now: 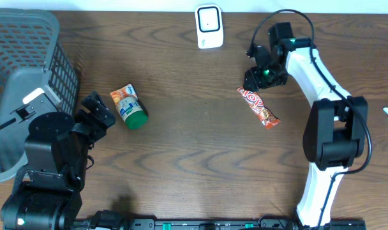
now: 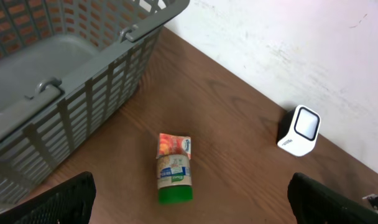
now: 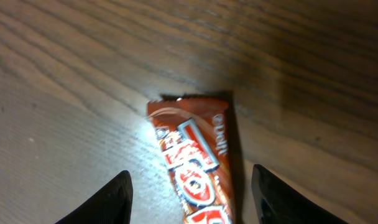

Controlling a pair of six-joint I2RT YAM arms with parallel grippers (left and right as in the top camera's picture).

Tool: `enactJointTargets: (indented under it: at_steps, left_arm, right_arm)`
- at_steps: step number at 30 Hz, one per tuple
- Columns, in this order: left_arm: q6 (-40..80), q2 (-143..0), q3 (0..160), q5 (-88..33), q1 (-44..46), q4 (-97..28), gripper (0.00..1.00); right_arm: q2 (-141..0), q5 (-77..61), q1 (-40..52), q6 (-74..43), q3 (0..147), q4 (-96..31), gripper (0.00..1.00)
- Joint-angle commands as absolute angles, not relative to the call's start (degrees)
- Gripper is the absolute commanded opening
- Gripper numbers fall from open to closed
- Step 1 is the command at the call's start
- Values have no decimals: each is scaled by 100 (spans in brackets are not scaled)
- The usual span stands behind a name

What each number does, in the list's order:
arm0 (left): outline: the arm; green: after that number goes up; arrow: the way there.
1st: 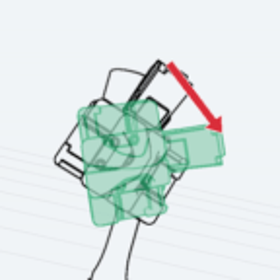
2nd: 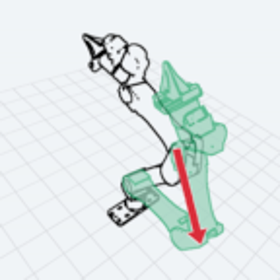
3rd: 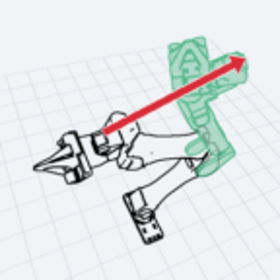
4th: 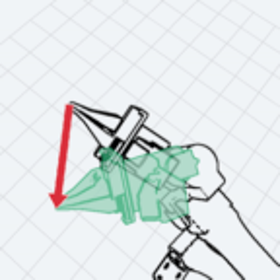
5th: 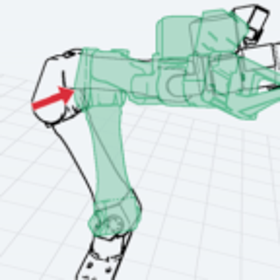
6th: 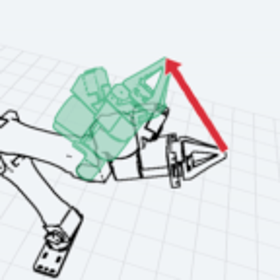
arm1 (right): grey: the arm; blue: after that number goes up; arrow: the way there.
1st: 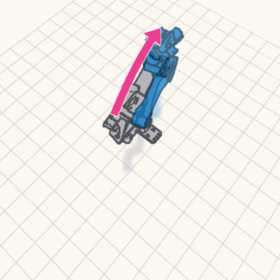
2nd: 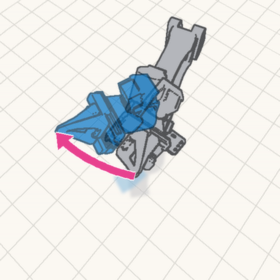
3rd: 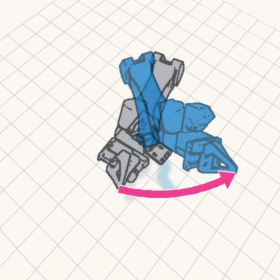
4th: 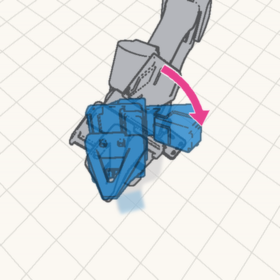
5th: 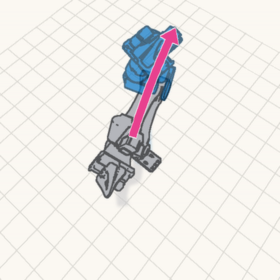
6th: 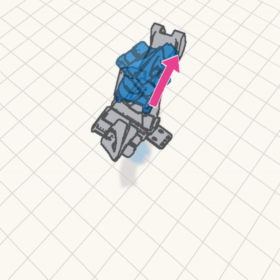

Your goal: Scan the item barcode

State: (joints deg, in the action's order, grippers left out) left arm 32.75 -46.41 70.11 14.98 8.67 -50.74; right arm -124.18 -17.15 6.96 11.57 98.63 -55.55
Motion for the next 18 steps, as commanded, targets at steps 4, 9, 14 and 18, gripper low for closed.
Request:
enactJointTargets:
  at_steps: [4, 9, 14, 18]
  left_arm:
    - [3179, -4637, 7063, 1573, 843, -5105, 99]
    - [3179, -4637, 7063, 1573, 843, -5146, 99]
    - [3175, -4637, 7063, 1575, 843, -5323, 99]
    - [3175, -4637, 7063, 1577, 843, -5465, 99]
  right_arm:
    - [-13131, -2154, 563, 1293, 9953, -5498, 59]
    - [-13526, -2152, 611, 1293, 9953, -5660, 62]
    - [-13834, -2038, 679, 1350, 9953, -6243, 19]
    - [-13963, -1839, 685, 1446, 9935, -6713, 1]
